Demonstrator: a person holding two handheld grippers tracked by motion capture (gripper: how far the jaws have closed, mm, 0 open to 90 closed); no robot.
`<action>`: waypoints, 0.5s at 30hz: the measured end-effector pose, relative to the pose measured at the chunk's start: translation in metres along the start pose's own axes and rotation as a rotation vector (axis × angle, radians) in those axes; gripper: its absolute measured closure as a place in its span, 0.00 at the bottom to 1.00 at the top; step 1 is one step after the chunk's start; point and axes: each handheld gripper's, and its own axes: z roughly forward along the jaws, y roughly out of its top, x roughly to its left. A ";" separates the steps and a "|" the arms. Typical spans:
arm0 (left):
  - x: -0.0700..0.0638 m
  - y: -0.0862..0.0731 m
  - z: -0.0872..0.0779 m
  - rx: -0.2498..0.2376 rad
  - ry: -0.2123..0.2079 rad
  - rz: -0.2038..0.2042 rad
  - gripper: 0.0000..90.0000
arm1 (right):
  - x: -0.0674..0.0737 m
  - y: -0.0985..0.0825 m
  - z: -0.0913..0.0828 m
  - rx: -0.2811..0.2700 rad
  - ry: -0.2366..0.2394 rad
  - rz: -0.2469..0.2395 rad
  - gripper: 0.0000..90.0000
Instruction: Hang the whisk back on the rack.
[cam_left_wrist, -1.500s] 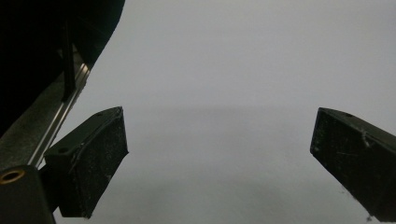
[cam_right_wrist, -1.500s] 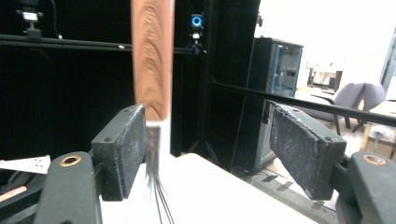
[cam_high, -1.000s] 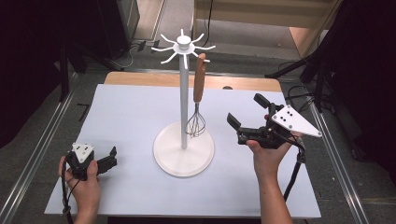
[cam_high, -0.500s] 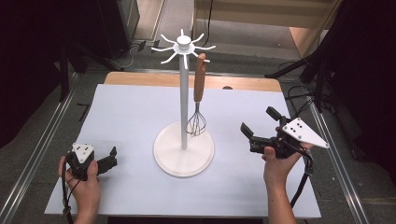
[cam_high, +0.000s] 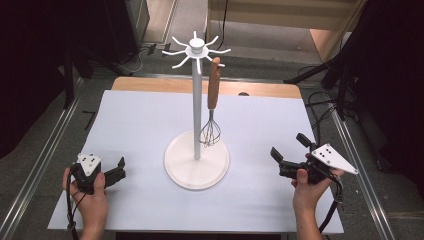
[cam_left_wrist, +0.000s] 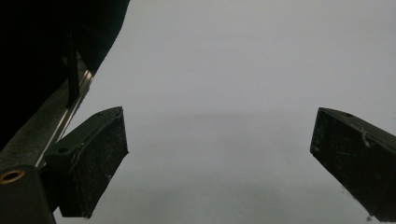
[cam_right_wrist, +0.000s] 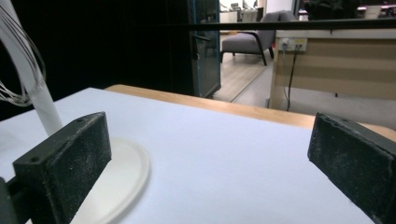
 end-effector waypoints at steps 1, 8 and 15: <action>0.000 0.000 0.000 0.000 0.000 0.000 0.05 | -0.003 -0.003 -0.003 0.003 -0.005 0.006 0.00; 0.000 0.000 0.000 -0.008 -0.001 -0.002 0.06 | -0.027 -0.019 -0.022 0.023 -0.069 0.047 0.00; 0.000 0.000 0.000 -0.006 0.000 -0.010 0.06 | -0.051 -0.039 -0.039 0.059 -0.126 0.061 0.00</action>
